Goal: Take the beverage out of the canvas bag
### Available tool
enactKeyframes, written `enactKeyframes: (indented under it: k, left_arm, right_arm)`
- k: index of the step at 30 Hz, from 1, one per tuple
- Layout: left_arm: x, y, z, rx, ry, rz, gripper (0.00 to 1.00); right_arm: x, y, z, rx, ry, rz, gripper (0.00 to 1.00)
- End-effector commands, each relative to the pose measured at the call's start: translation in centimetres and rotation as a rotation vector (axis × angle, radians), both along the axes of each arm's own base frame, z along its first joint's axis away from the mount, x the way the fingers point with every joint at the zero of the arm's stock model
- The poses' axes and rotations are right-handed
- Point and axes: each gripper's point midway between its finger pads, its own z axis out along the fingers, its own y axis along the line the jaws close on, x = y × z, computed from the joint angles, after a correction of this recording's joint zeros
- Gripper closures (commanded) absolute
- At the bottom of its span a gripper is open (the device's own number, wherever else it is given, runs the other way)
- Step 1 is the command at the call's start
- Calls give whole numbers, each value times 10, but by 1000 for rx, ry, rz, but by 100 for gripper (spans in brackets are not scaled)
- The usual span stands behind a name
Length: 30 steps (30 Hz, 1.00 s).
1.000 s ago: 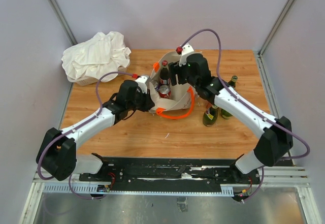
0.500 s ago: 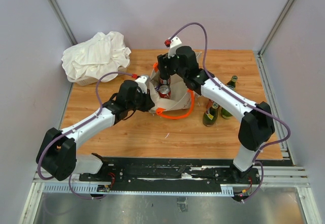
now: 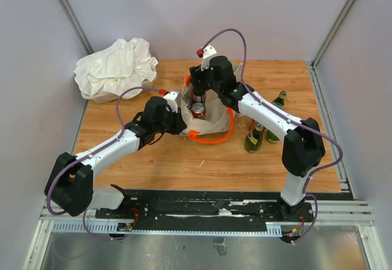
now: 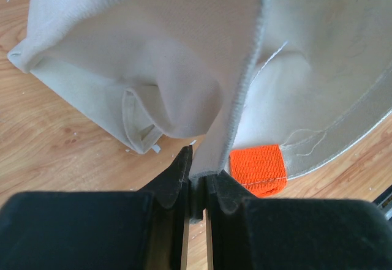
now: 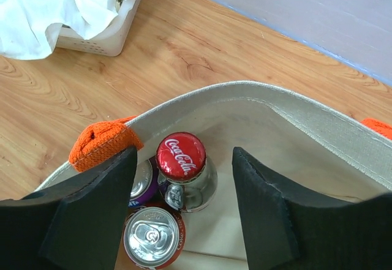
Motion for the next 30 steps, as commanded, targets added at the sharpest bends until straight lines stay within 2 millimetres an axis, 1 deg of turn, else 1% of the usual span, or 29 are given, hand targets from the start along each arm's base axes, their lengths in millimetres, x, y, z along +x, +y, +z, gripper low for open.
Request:
enactKeyframes:
  k: [1, 7, 9, 14, 16, 18, 19, 20, 21, 22, 25, 30]
  left_arm:
    - [2, 11, -16, 55, 32, 41, 87]
    - [3, 10, -17, 54, 37, 46, 87]
    - [3, 11, -17, 54, 37, 50, 87]
    - [4, 12, -18, 54, 37, 60, 87]
    - [4, 12, -18, 55, 37, 61, 87]
    - [5, 12, -18, 55, 37, 62, 87]
    - [6, 11, -18, 56, 35, 61, 87]
    - [6, 12, -19, 58, 35, 63, 87]
    - [7, 12, -18, 59, 32, 65, 87]
    - [7, 12, -19, 60, 31, 65, 87]
    - [8, 12, -19, 60, 27, 67, 87]
    - [10, 11, -19, 59, 21, 70, 87]
  right_arm:
    - [21, -12, 5, 19, -29, -35, 37]
    - [29, -13, -8, 36, 6, -39, 46]
    - [31, -13, -12, 38, 15, -39, 47]
    - [33, -6, -19, 42, 37, -15, 48]
    - [34, -3, -23, 41, 49, -4, 50]
    - [33, 1, -25, 40, 58, 10, 58]
    - [33, 2, -26, 41, 63, 19, 67]
    - [33, 3, -25, 43, 63, 24, 81]
    - [32, 4, -26, 43, 66, 32, 92]
    - [31, 4, -25, 42, 68, 37, 98]
    - [29, 5, -18, 33, 43, 56, 99]
    - [27, 2, 12, -28, -64, 53, 99]
